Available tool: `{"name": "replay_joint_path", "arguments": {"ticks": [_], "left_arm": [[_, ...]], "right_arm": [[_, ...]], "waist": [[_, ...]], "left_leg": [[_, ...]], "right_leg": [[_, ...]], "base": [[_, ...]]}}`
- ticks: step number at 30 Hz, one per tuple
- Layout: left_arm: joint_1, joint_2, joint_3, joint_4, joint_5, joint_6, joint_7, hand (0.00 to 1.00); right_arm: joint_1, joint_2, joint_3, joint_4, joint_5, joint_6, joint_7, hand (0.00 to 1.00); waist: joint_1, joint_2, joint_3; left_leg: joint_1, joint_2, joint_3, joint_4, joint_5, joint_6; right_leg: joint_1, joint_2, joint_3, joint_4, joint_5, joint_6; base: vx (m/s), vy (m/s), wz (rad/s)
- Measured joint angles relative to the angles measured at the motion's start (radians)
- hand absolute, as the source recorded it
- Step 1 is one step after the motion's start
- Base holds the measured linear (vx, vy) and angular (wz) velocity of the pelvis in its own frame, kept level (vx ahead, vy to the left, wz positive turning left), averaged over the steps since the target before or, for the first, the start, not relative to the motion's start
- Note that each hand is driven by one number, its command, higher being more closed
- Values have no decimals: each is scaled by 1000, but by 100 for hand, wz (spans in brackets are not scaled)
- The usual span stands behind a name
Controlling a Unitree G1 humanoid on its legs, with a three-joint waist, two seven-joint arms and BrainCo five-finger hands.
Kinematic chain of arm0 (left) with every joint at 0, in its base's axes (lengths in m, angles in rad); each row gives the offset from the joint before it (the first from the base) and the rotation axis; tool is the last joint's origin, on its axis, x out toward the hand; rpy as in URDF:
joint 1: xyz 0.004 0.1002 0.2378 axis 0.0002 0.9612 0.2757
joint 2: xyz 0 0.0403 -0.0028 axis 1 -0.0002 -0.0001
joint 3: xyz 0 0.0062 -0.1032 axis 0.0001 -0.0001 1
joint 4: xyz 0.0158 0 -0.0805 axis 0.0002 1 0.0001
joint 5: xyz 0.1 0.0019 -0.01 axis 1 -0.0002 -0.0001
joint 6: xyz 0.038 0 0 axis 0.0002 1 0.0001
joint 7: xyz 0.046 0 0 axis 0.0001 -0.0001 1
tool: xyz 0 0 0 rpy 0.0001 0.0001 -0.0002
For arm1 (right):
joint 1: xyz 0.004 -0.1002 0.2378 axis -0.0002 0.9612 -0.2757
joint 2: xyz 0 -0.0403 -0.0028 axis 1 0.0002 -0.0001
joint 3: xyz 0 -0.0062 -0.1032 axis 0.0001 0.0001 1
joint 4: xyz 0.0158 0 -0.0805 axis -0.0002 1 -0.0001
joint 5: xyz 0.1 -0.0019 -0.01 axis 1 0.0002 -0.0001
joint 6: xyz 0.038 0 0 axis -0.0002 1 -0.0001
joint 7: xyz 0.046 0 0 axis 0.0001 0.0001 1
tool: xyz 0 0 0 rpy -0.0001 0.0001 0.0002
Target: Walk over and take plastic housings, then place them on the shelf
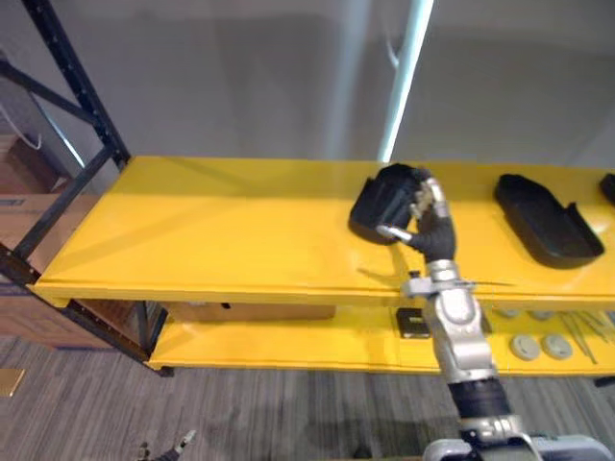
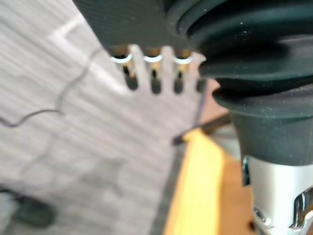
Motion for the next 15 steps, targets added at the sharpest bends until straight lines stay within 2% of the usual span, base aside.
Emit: {"name": "replay_joint_path", "arguments": {"ticks": [5,8,12,15], "left_arm": [[-22,-5,-107,13,1,0,-41,0],[-74,-8,-140,13,0,-1,-43,0],[-150,-12,-221,-11,0,-4,-40,0],[-175,-11,-277,-31,-2,-5,-37,0]], "right_arm": [[-117,23,22,84,2,30,-10,0],[-236,37,22,84,4,30,-28,0],[-447,47,23,113,22,30,-59,0],[-540,55,31,171,39,30,-78,0]], "waist": [[12,-1,47],[12,-3,102],[18,22,185],[30,30,229]], "left_leg": [[-12,0,0,12,-5,1],[-94,-1,-1,116,-41,-4],[-175,4,-1,183,-53,-5],[-208,9,-4,228,-73,-4]], "right_leg": [[-7,-1,1,0,0,0],[-40,0,1,1,14,-6],[-104,3,1,26,22,-10],[-111,8,0,33,22,-10]], "base": [[0,0,0],[-34,-3,0],[-79,-26,2],[-51,-12,1]]}}
